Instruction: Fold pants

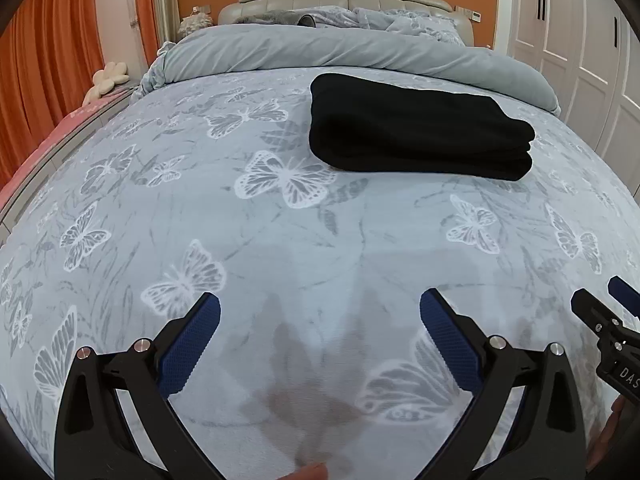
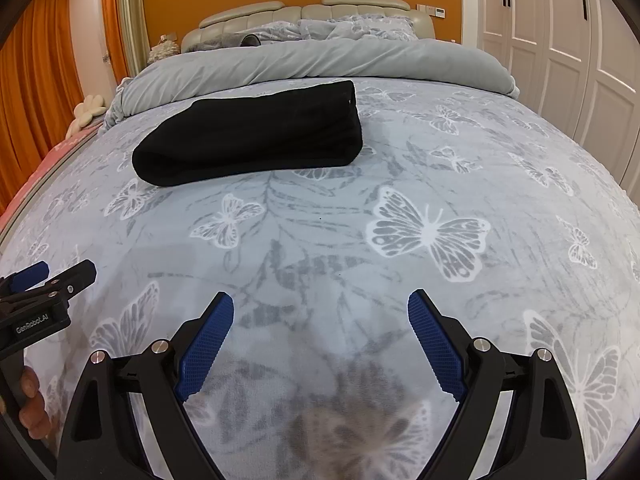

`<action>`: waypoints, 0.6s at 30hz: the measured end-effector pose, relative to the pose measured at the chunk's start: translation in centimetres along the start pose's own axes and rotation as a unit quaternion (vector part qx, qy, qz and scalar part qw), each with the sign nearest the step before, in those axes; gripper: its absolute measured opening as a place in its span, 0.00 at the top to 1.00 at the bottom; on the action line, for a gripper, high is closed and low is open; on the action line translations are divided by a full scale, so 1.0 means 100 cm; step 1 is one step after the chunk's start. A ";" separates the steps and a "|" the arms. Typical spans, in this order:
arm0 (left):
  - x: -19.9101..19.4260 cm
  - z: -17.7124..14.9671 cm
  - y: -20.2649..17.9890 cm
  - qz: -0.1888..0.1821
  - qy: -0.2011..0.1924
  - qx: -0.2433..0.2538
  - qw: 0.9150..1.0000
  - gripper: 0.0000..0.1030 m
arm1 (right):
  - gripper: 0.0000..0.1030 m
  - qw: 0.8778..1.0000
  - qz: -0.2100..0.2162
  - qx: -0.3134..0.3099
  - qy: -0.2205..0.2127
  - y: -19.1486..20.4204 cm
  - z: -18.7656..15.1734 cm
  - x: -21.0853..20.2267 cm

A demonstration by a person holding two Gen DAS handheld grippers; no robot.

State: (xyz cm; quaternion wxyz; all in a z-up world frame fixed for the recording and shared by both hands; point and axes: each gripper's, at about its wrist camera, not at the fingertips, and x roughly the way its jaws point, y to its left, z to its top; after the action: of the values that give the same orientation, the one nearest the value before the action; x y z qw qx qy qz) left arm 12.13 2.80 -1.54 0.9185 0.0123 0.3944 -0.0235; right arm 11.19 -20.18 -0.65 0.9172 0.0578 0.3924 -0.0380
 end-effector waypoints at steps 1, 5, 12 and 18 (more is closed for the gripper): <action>0.000 0.000 0.000 0.001 0.000 0.000 1.000 0.05 | 0.16 1.000 0.000 0.000 0.000 0.000 0.000 0.000; 0.000 -0.001 0.001 0.008 0.000 -0.005 1.000 0.05 | 0.16 1.000 0.002 -0.001 0.001 -0.002 -0.001 0.000; -0.003 0.000 -0.002 -0.003 -0.003 0.002 1.000 0.05 | 0.16 1.000 0.003 -0.003 0.003 -0.002 -0.001 0.001; -0.002 -0.001 -0.005 -0.024 0.004 0.002 1.000 0.05 | 0.16 1.000 0.003 -0.005 0.003 -0.003 -0.001 0.001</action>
State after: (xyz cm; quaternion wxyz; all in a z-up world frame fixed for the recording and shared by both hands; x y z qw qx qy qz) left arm 11.93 2.35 -1.47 0.9160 0.0052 0.3984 -0.0461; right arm 11.18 -20.43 -0.80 0.9165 0.0545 0.3950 -0.0334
